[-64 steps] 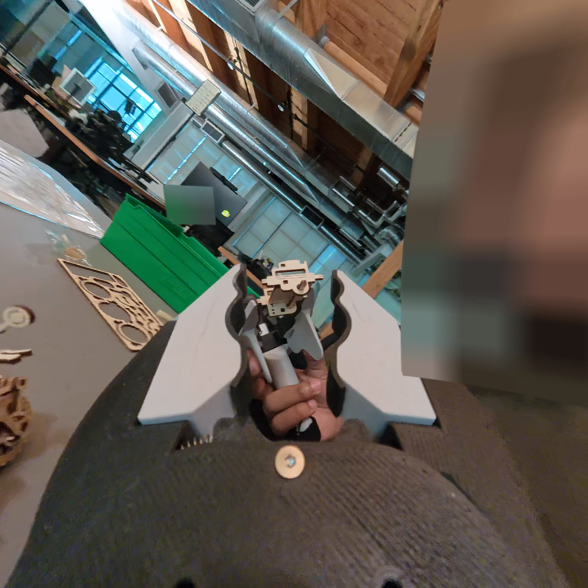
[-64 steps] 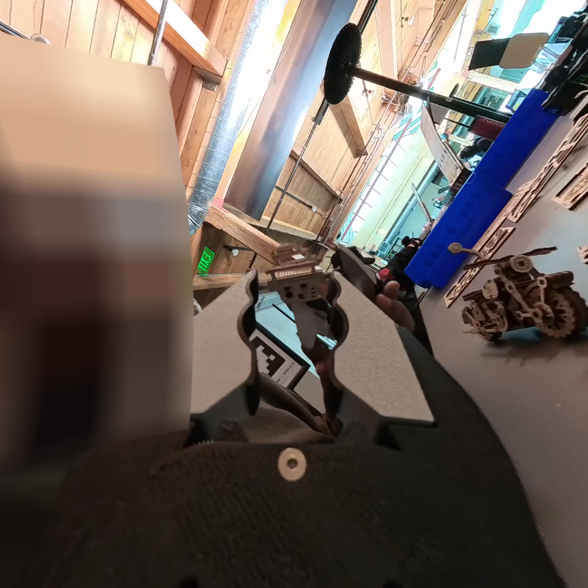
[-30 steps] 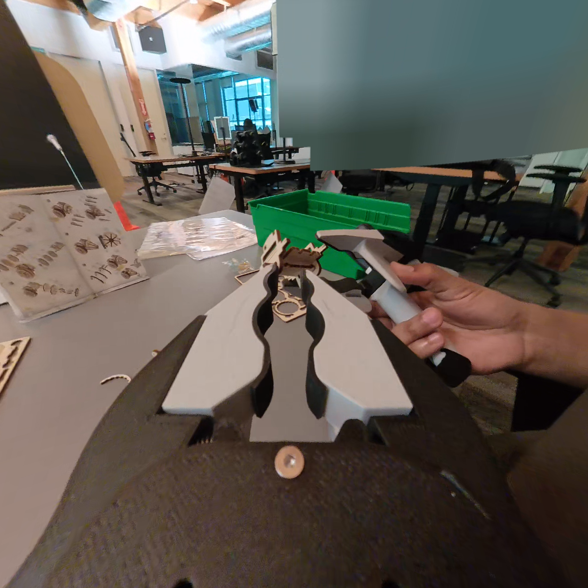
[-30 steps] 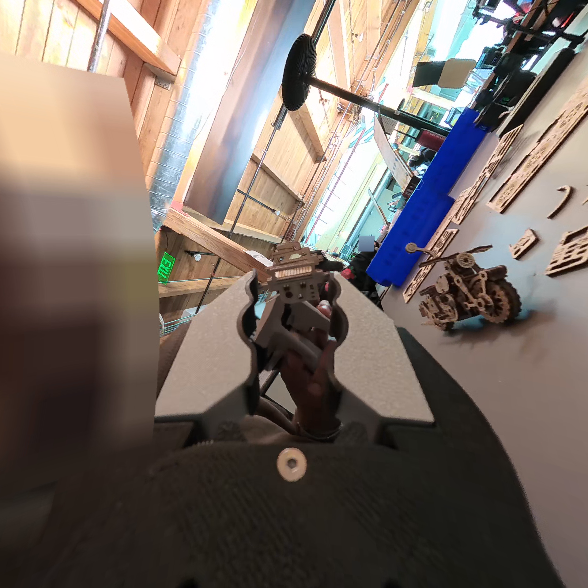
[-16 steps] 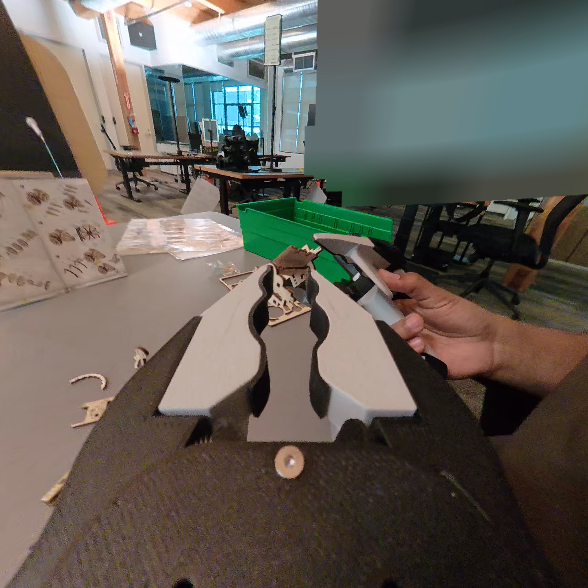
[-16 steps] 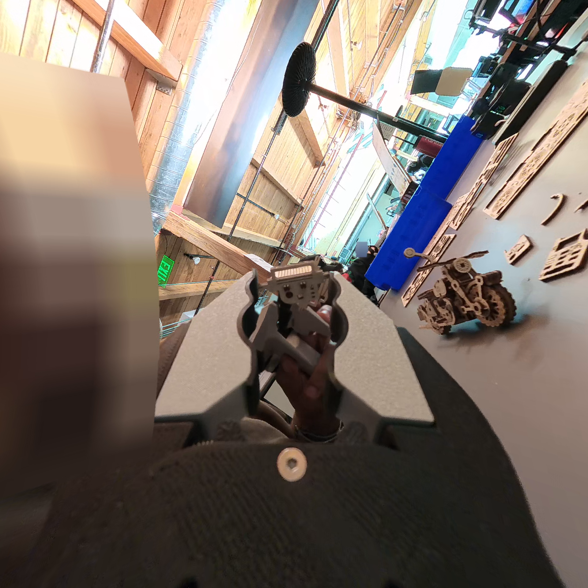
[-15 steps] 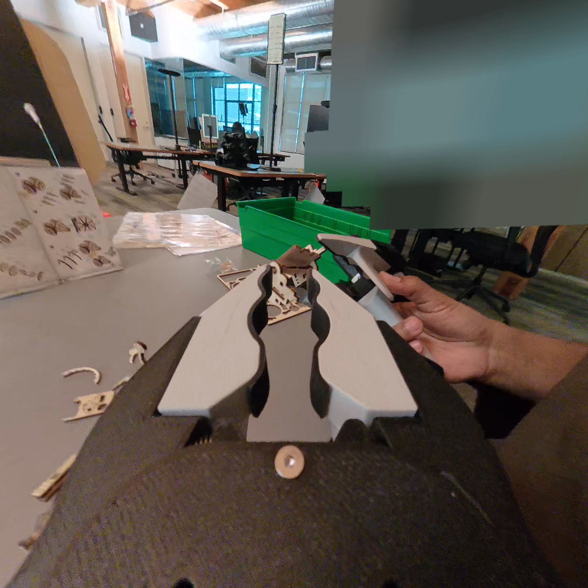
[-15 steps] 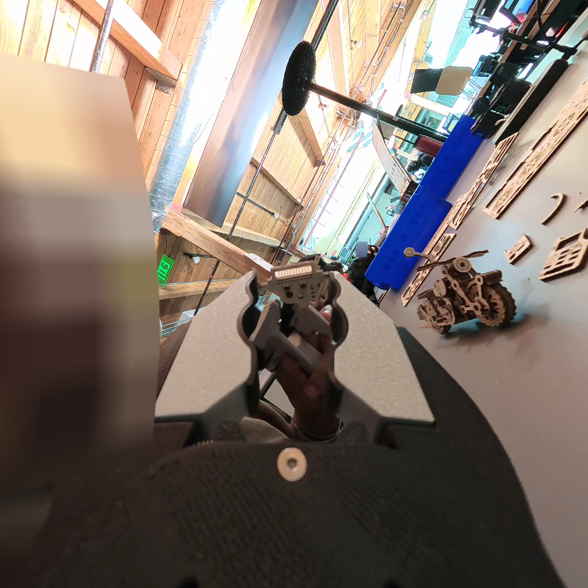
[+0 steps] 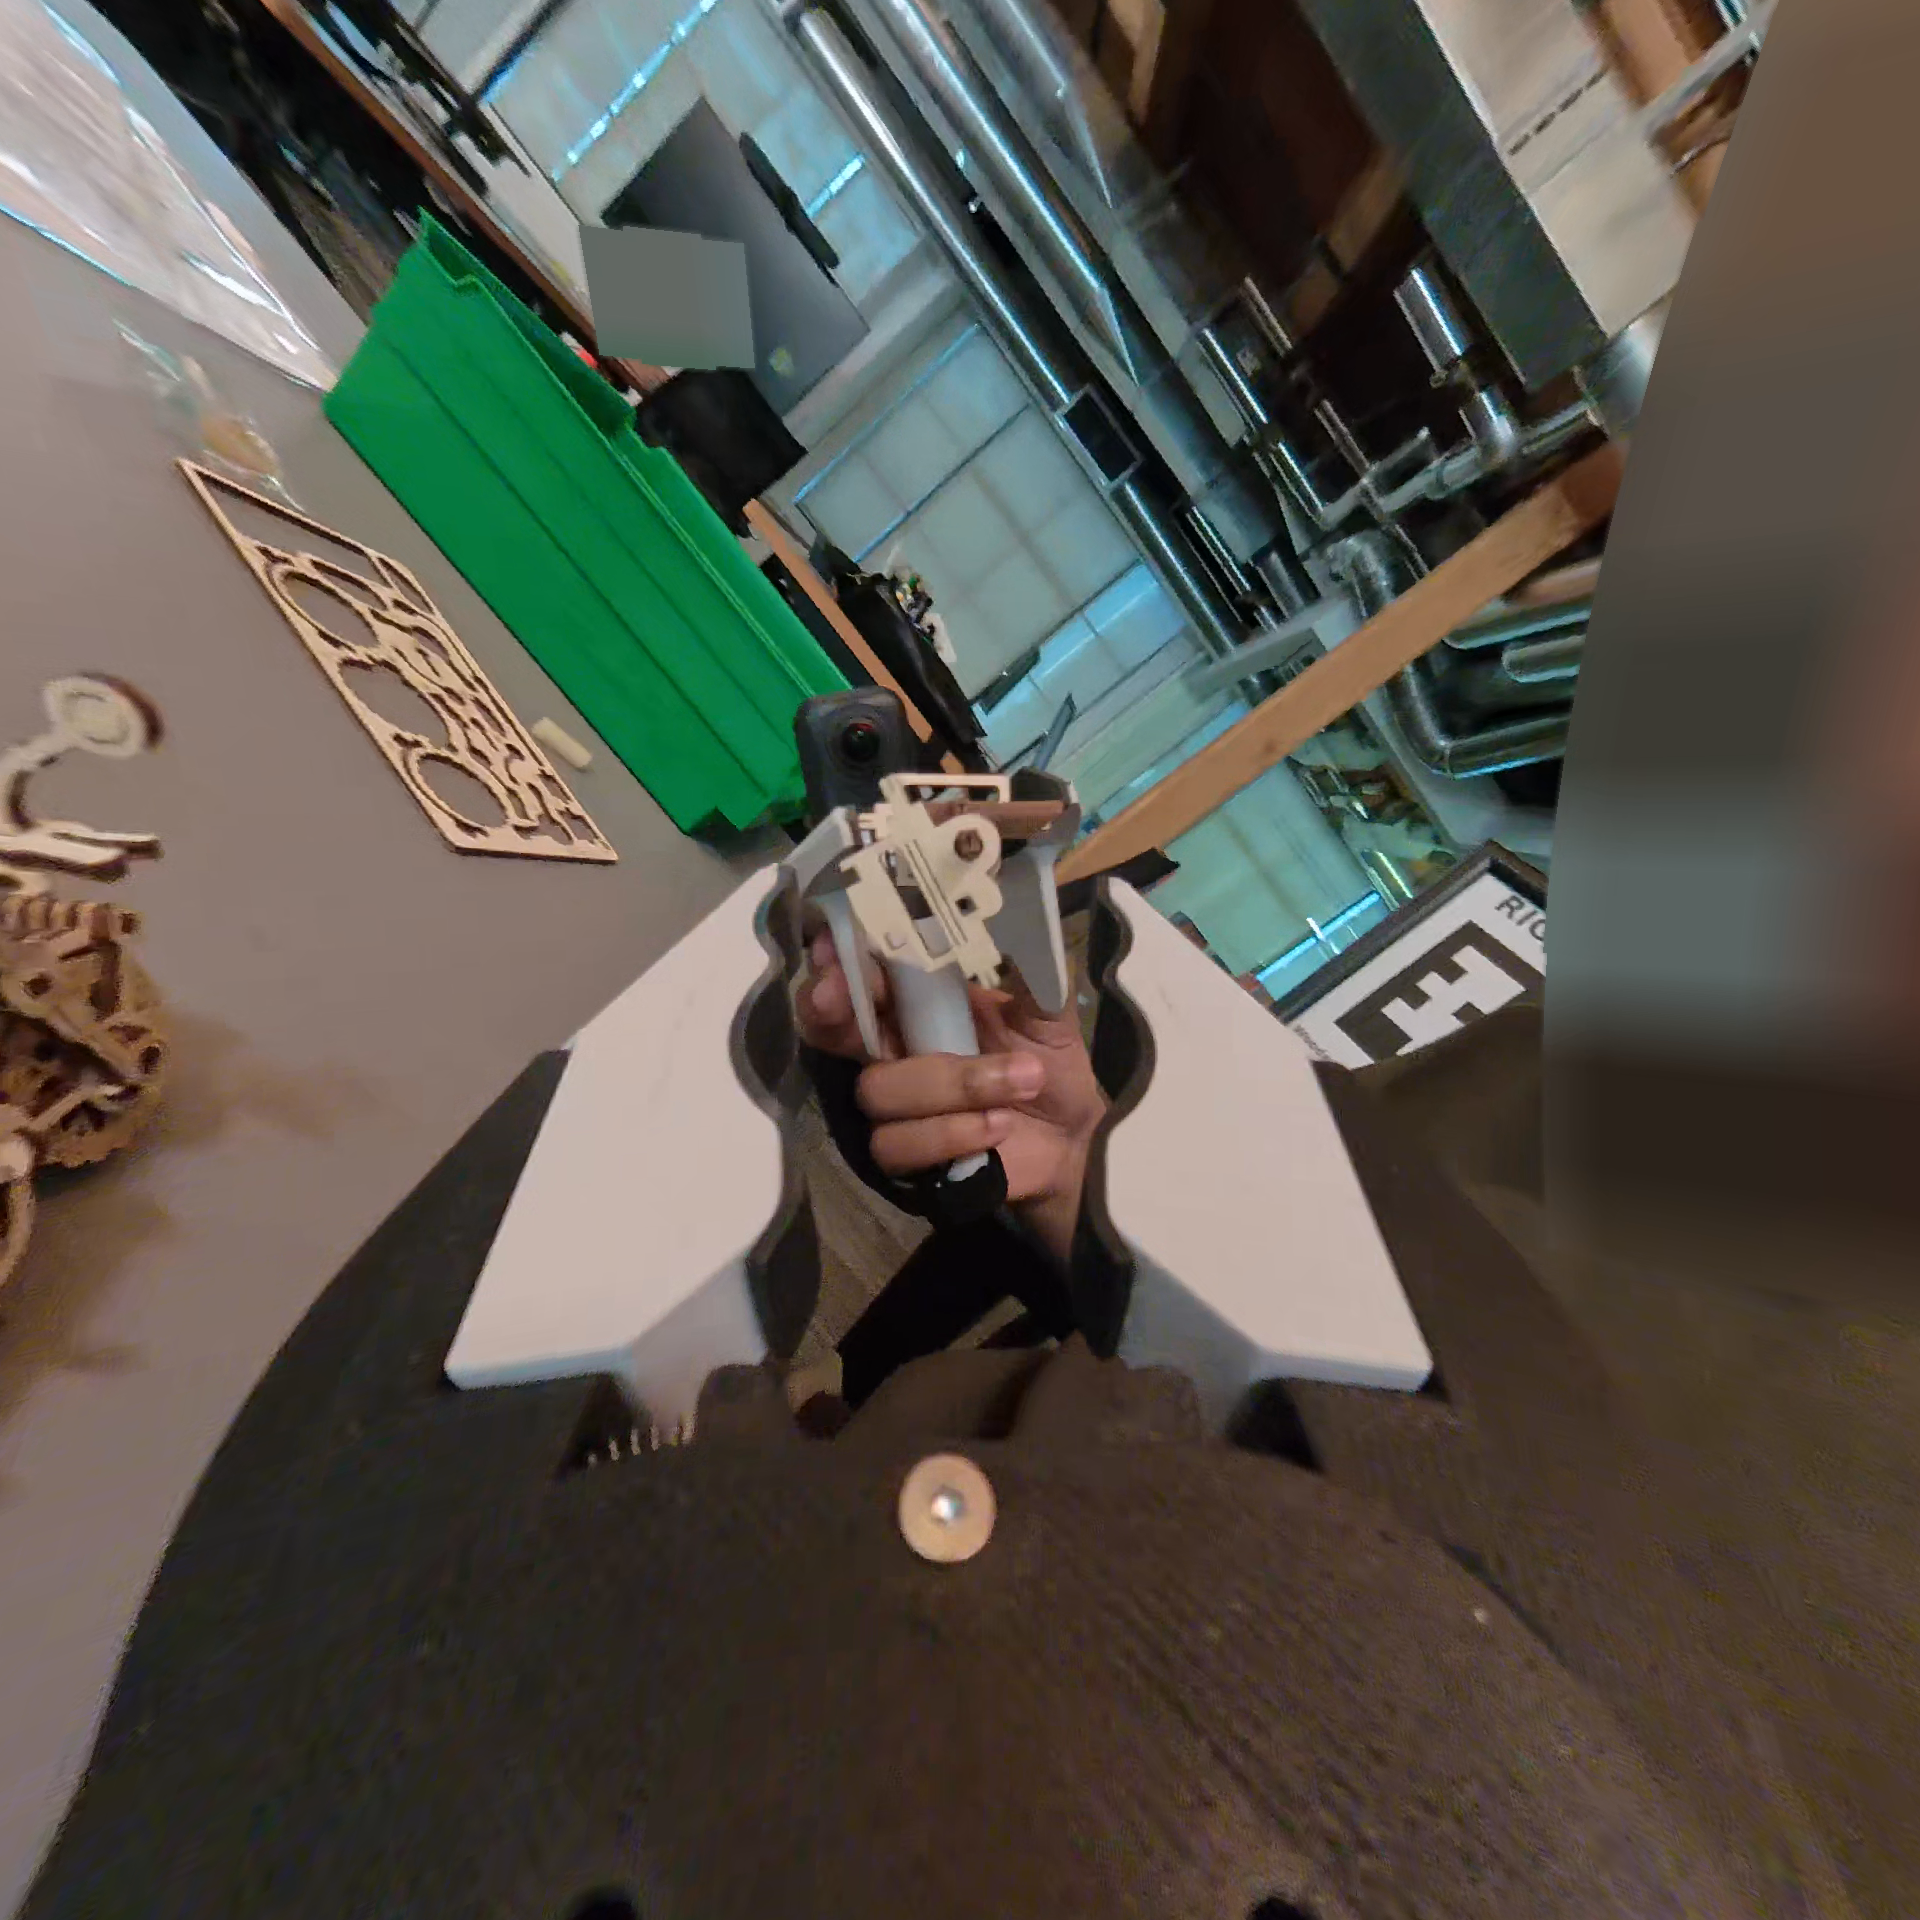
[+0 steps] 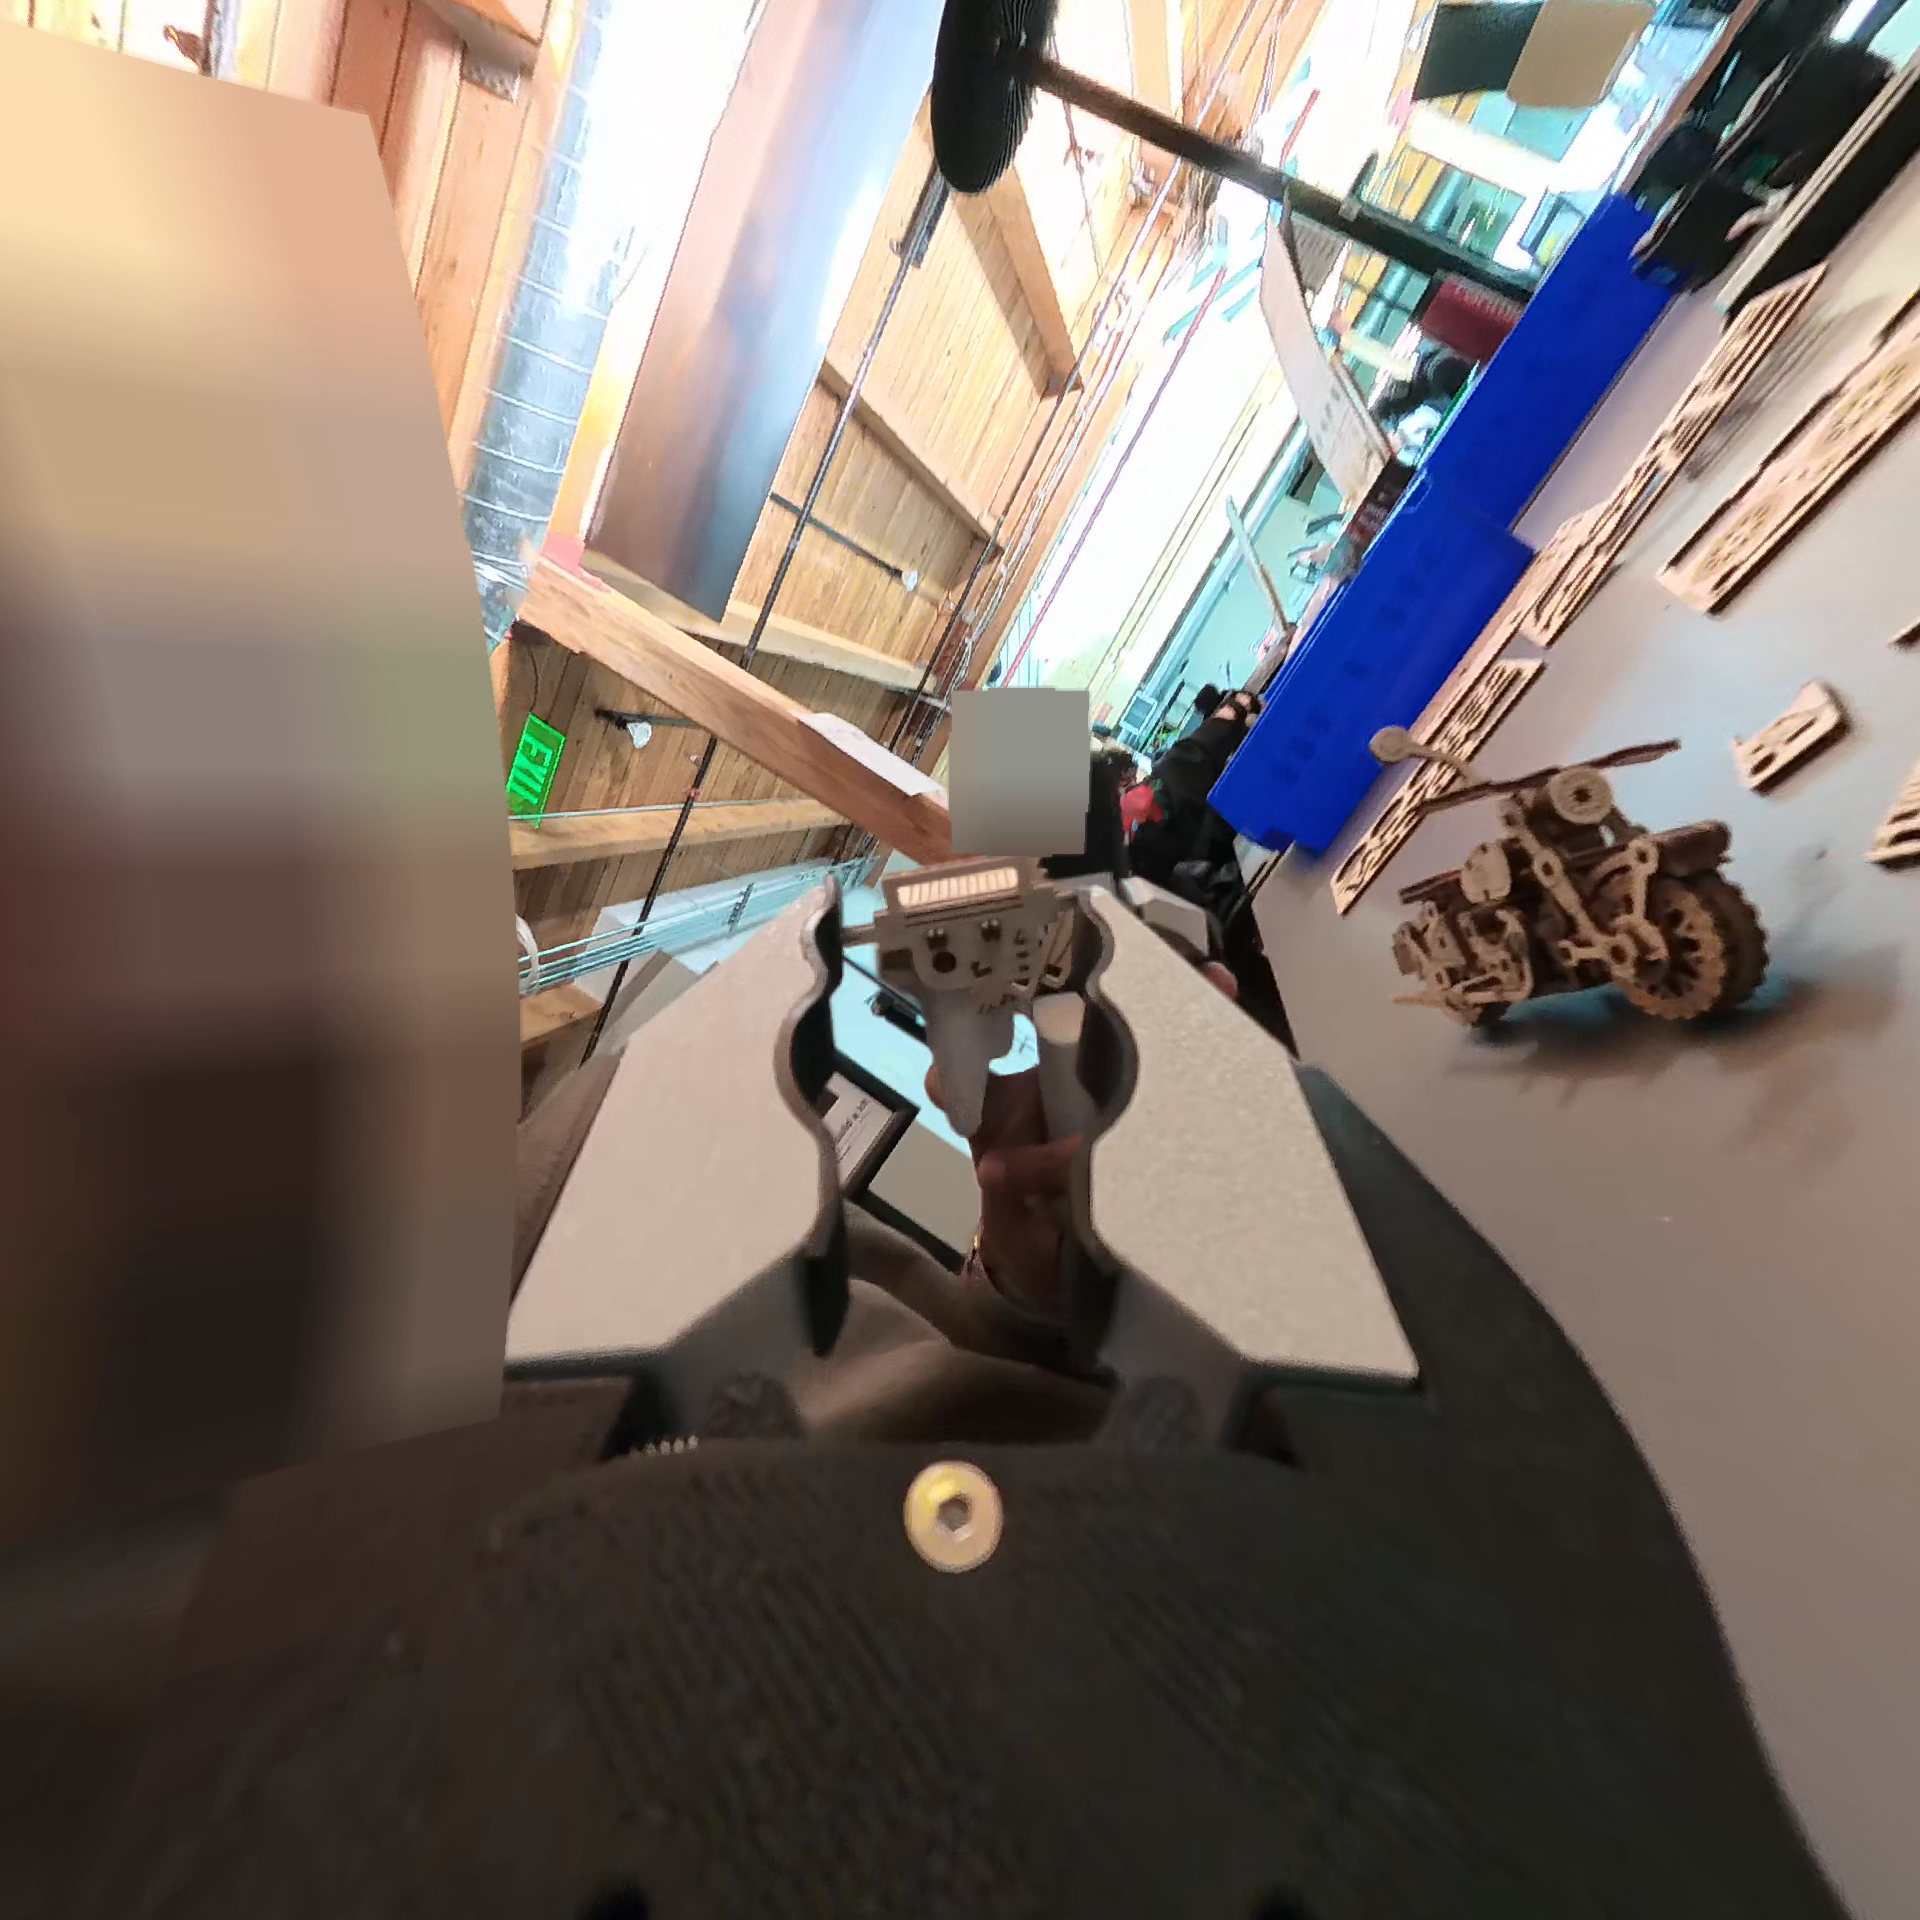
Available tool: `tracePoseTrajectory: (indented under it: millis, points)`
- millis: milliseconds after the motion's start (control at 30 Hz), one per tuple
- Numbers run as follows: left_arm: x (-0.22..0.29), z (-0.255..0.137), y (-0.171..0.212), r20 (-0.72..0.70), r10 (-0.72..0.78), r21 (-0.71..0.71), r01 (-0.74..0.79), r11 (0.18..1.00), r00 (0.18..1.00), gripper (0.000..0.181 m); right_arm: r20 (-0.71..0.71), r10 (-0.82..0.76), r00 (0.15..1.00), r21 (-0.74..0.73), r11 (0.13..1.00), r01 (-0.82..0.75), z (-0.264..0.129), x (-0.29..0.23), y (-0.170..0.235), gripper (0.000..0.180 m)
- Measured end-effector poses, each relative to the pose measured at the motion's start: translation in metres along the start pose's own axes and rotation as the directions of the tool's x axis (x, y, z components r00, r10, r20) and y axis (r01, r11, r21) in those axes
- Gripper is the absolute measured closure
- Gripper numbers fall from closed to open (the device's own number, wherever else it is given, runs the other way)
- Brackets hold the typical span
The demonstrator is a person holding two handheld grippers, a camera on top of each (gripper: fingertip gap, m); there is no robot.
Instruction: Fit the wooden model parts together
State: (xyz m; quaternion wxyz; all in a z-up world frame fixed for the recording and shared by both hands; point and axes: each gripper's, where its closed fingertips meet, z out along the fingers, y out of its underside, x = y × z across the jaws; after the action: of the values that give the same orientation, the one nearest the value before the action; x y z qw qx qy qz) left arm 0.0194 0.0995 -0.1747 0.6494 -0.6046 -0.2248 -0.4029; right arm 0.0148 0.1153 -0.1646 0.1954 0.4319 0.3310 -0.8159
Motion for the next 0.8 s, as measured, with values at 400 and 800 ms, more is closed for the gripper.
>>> tracePoseTrajectory:
  millis: [400,800]
  points:
    - [0.004,0.001,-0.004,-0.042,-0.021,0.036,0.023,0.999,0.999,0.151,0.023,0.037,0.999,-0.04,0.999,-0.036,0.005,0.001,0.01,0.136]
    - [-0.001,-0.001,-0.009,-0.063,-0.087,0.096,0.092,0.991,0.994,0.151,-0.033,-0.089,0.995,-0.065,0.994,0.087,0.005,0.0,0.008,0.14]
